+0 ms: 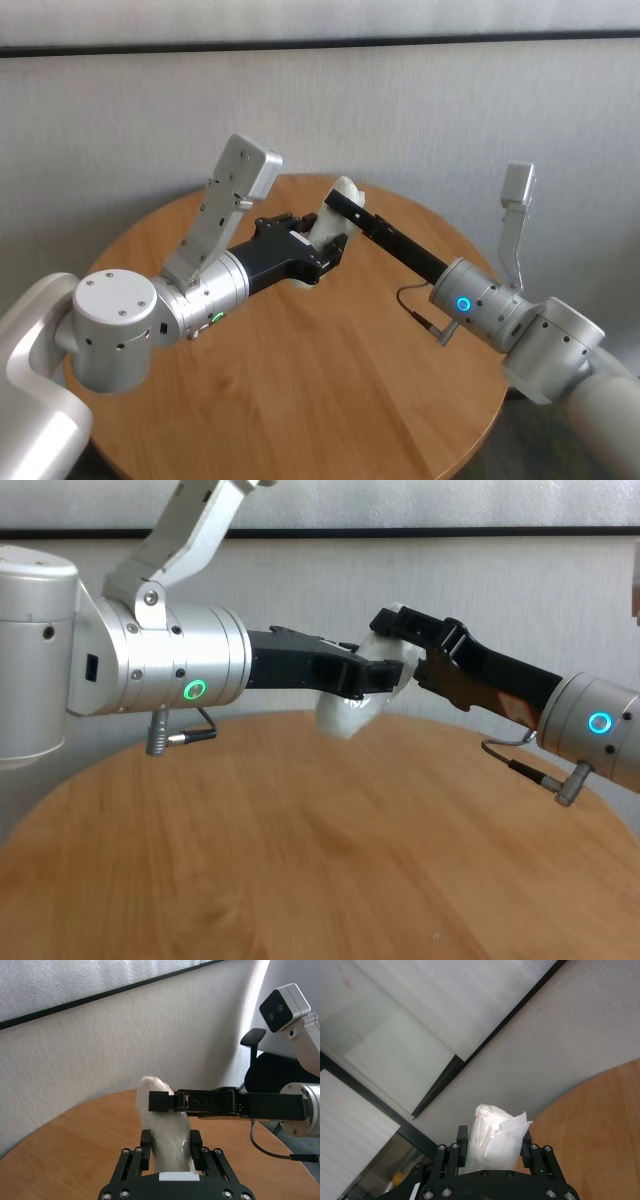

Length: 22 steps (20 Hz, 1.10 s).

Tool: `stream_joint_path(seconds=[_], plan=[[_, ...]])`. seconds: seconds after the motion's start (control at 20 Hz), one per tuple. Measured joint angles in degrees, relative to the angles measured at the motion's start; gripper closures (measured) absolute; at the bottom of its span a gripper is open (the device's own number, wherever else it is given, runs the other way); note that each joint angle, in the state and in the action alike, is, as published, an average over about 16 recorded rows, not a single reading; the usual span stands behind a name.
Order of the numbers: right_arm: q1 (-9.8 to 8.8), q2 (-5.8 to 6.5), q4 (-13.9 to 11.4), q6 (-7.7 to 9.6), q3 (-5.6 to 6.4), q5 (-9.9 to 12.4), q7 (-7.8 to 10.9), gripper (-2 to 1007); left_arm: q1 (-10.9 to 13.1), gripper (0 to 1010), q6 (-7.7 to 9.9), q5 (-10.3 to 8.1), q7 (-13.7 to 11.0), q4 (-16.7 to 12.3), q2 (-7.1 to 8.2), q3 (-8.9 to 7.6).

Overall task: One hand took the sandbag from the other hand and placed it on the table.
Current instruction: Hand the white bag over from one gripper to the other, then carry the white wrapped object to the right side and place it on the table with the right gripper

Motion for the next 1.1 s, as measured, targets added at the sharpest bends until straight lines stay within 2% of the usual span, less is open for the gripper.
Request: stream_joint_path(seconds=[0.35,0.6,0.9,1.1], plan=[[0.06,0.10,-0.03,-0.01,-0.33,-0.35,-0.44,405,0.00,311,0.00,0.01,0.01,0.00,0.00,0.00],[0.12,0.47,-0.13,-0.69,-0.46,-1.32,-0.97,405,0.00,166,0.00,0.01,0.00,0.00,0.00,0.00],[0.21,1.71,-0.53,-2.52,-0.35,-3.74,-2.02,405,0.00,52,0.01,0.01,0.06,0.00,0.00,0.00],[0.11,3.12,-1.22,-3.84,-0.11,-5.90,-2.90,405,0.14,17,0.43,0.22,1.08,0.04,-0.13,-0.39]])
